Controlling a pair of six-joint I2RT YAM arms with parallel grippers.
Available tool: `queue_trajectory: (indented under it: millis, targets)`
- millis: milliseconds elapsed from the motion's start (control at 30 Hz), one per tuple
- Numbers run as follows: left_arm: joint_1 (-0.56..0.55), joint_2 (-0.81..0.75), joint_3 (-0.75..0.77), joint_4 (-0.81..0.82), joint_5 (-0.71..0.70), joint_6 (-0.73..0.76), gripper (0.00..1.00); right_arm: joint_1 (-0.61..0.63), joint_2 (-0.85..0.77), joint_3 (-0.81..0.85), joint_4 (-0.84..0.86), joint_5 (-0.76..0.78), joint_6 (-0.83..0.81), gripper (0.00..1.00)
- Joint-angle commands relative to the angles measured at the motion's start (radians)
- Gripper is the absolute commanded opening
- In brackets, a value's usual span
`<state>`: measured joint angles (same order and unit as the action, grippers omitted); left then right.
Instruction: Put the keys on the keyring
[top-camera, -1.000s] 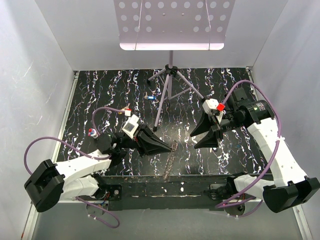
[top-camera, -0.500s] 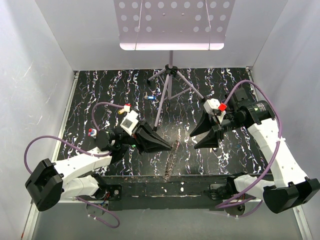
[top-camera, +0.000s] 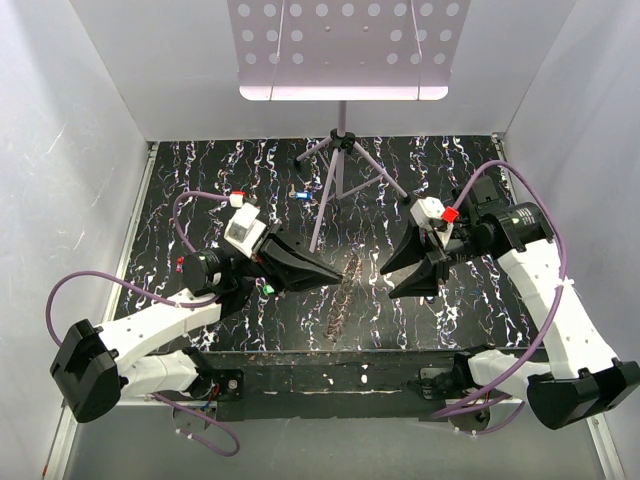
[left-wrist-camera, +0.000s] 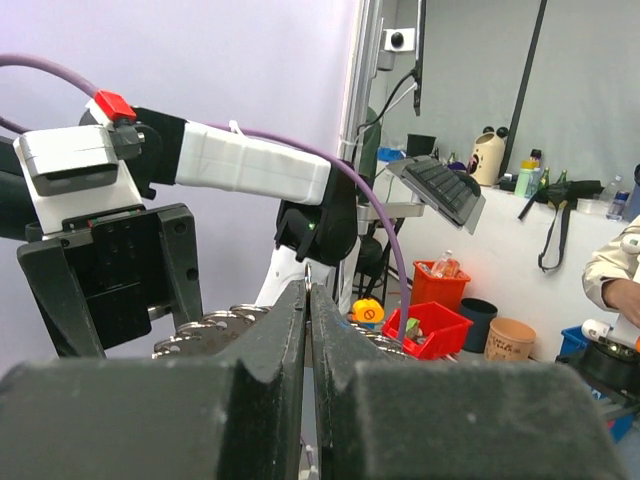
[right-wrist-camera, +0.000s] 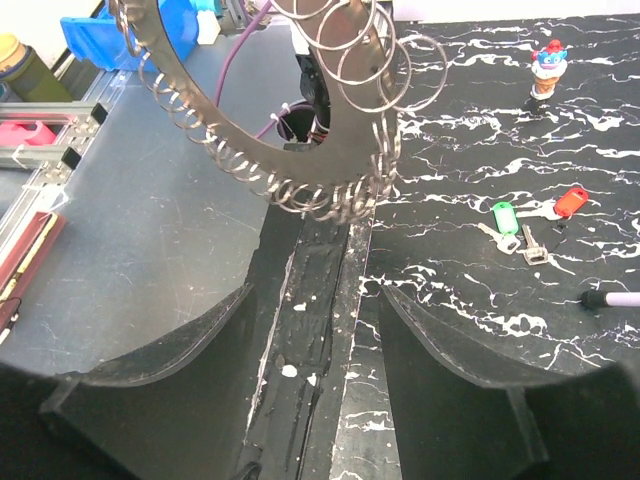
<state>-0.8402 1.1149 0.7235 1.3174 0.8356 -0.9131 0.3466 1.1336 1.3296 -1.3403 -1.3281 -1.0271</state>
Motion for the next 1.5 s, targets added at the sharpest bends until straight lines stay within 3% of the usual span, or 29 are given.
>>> queue_trajectory:
  millis: [0, 300, 367, 500, 667, 933, 1167, 1467]
  targets:
    - [0.003, -0.02, 0.048, 0.226, -0.049, -0.013, 0.0, -0.006, -0.029, 0.051, -0.069, -0.04, 0.004, 0.6]
    - [0.009, -0.013, 0.036, 0.212, -0.13, 0.029, 0.0, -0.006, -0.031, 0.075, -0.068, -0.043, 0.025, 0.6]
    - [0.007, -0.044, 0.022, 0.093, -0.144, 0.118, 0.0, -0.008, -0.026, 0.089, -0.034, -0.028, 0.099, 0.6]
    - [0.003, -0.144, -0.004, -0.428, -0.202, 0.472, 0.0, -0.011, -0.021, 0.121, 0.049, 0.018, 0.214, 0.6]
    - [0.003, -0.175, -0.082, -0.535, -0.256, 0.658, 0.0, -0.015, 0.014, 0.177, 0.079, 0.064, 0.245, 0.6]
    - [-0.01, -0.081, -0.087, -0.524, -0.185, 0.778, 0.0, -0.006, 0.121, 0.217, 0.171, -0.078, 0.226, 0.59]
    - [-0.013, -0.049, -0.122, -0.448, -0.187, 0.806, 0.0, 0.06, 0.178, 0.217, 0.257, 0.026, 0.271, 0.55]
    - [-0.013, -0.044, -0.187, -0.339, -0.251, 0.772, 0.0, 0.12, 0.204, 0.217, 0.217, 0.041, 0.203, 0.4]
